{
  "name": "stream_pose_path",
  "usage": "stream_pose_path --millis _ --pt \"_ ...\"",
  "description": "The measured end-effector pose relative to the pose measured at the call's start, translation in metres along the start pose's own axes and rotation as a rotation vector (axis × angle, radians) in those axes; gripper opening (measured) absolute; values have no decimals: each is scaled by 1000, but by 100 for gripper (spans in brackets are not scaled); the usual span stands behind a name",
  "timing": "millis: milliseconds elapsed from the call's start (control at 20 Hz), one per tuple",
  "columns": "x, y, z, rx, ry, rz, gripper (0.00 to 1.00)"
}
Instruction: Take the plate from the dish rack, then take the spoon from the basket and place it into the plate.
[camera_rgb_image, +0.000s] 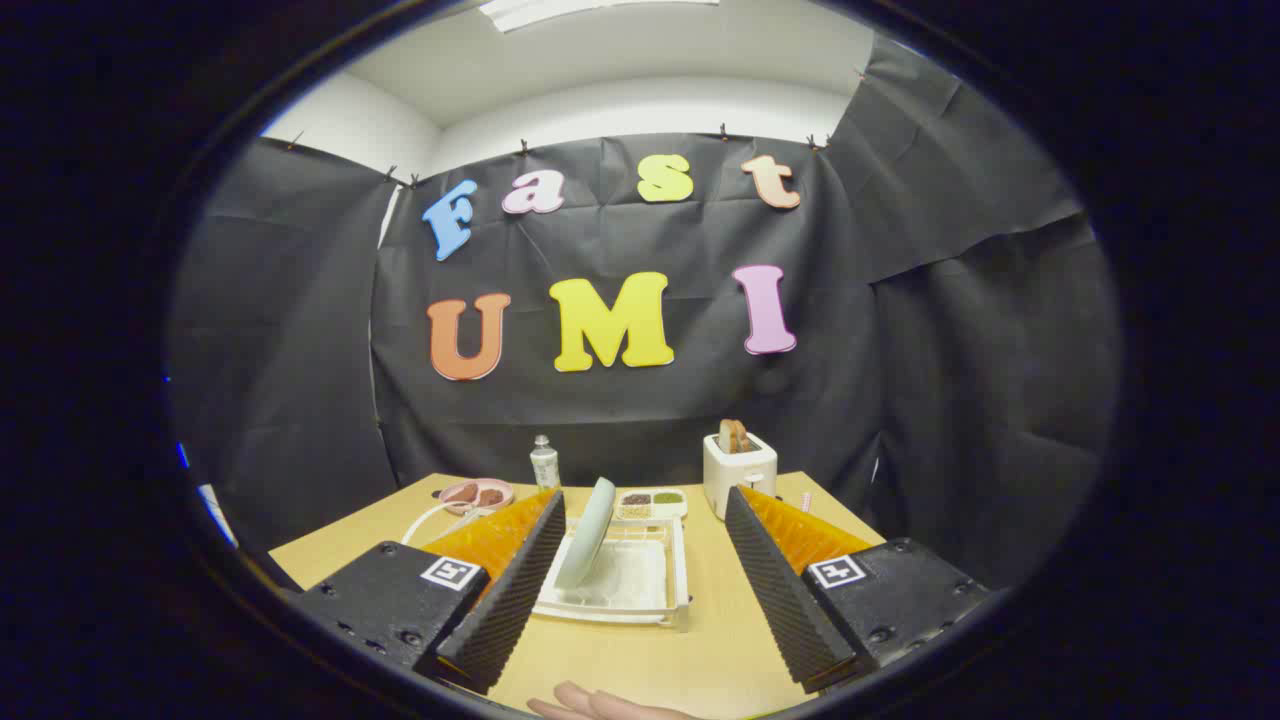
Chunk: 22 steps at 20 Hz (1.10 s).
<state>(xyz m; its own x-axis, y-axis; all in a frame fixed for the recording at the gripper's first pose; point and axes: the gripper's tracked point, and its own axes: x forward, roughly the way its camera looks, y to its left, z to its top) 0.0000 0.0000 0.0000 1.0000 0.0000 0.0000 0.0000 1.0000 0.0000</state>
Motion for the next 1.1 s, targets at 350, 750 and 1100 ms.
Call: stream_pose_path --millis 350,750,1100 --pt "-3 -6 8 6 -10 -2 100" --pt "3 -10 4 -4 12 -15 100" --pt "33 1 3 -15 74 -1 100"
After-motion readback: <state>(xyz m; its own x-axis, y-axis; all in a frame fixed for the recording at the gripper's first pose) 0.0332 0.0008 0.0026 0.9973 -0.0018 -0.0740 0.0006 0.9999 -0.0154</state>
